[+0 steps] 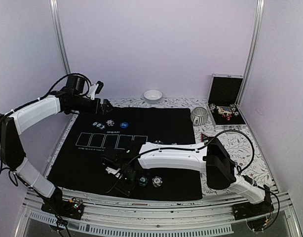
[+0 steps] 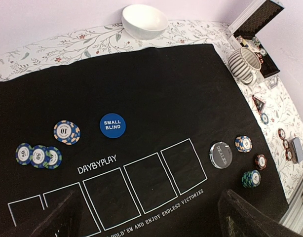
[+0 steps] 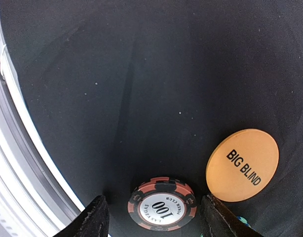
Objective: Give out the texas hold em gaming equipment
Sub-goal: Place the poker chips pile in the big blind area, then pick up the pile of poker chips from the center of the board.
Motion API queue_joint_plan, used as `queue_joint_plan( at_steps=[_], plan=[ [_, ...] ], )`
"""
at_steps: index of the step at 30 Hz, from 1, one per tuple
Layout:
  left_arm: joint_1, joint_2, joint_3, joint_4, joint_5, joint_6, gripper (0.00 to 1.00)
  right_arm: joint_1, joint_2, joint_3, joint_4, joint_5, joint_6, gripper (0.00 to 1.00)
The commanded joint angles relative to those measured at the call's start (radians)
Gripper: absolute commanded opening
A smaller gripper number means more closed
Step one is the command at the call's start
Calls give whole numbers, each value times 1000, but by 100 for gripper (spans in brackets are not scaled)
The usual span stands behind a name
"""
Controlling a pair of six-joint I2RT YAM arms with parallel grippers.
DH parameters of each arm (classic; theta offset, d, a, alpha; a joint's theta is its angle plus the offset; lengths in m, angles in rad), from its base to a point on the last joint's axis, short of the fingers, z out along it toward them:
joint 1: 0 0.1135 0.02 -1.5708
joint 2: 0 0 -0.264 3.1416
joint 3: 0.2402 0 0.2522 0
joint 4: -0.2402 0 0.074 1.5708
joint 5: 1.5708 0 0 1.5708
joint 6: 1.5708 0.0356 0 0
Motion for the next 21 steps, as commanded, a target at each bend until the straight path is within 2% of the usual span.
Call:
queue_joint_plan(
  at_steps=[1, 6, 10, 16, 21],
  plan=[
    [11, -10, -9, 14, 16, -4, 98, 3, -48, 15, 22, -16, -8, 67],
    [12, -9, -10, 14, 20, -5, 98, -7, -270, -80, 140, -3, -82, 70],
    [12, -11, -10, 14, 20, -5, 98, -86, -455, -198, 175, 15, -71, 71],
    [13, -15, -10, 14, 16, -4, 98, -352, -729, -595, 117, 76, 82, 72],
    [13, -16, -10, 14, 18, -5, 98, -626, -883, -921, 108, 99, 176, 86]
  ],
)
